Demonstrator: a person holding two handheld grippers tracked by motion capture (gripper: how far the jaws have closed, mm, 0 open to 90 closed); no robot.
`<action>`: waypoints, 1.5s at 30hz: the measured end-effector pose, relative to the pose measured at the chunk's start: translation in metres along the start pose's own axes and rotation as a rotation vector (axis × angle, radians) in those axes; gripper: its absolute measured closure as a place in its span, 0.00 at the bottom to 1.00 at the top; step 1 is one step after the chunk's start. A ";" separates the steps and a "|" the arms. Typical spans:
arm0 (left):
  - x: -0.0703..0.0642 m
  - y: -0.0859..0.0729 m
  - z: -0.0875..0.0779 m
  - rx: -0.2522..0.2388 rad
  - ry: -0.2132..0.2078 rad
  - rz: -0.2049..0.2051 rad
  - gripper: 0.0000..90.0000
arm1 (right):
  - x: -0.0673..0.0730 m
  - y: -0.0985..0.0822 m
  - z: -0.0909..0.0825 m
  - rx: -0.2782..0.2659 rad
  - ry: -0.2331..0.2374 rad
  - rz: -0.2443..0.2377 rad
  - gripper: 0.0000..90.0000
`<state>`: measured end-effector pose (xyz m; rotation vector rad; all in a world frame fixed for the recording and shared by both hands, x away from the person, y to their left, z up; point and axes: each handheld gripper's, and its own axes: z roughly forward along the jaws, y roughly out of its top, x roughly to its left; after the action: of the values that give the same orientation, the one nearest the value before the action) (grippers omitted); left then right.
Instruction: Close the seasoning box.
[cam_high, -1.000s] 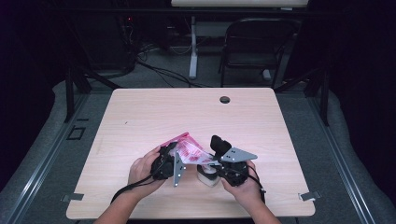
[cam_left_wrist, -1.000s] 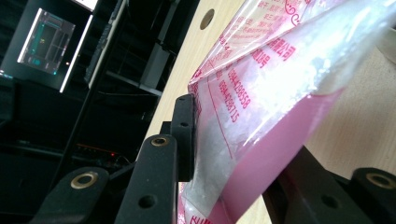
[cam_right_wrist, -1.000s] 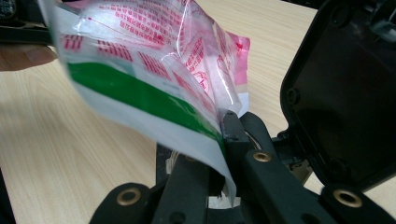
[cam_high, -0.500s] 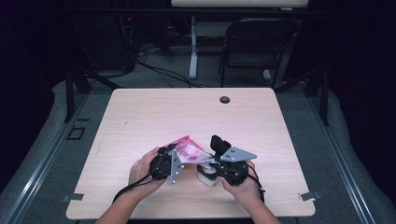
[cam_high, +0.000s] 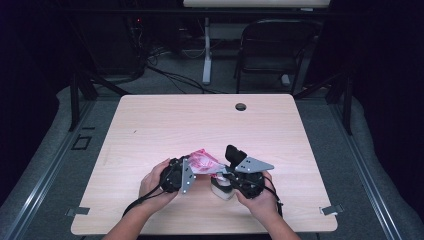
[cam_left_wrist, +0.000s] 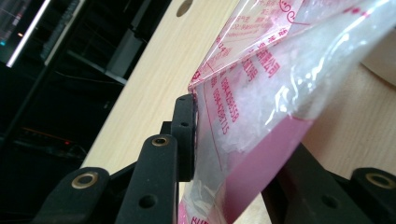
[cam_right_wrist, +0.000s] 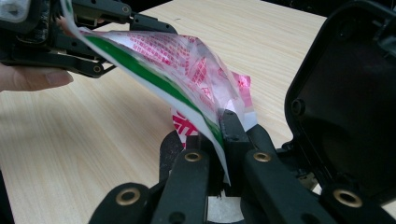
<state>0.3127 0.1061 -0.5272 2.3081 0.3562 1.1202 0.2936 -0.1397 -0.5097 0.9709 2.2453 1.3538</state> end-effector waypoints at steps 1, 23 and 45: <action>0.000 -0.001 0.001 -0.003 -0.004 -0.007 0.82 | 0.000 0.000 0.000 0.001 -0.001 -0.001 1.00; 0.002 -0.012 0.012 0.010 -0.126 -0.128 0.87 | 0.002 0.003 0.004 -0.003 0.017 -0.002 0.99; 0.006 -0.027 0.022 0.008 -0.231 -0.279 0.91 | 0.001 0.006 0.003 -0.051 0.047 0.023 0.81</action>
<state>0.3332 0.1234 -0.5503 2.2773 0.5720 0.7101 0.2968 -0.1350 -0.5059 0.9596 2.2286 1.4507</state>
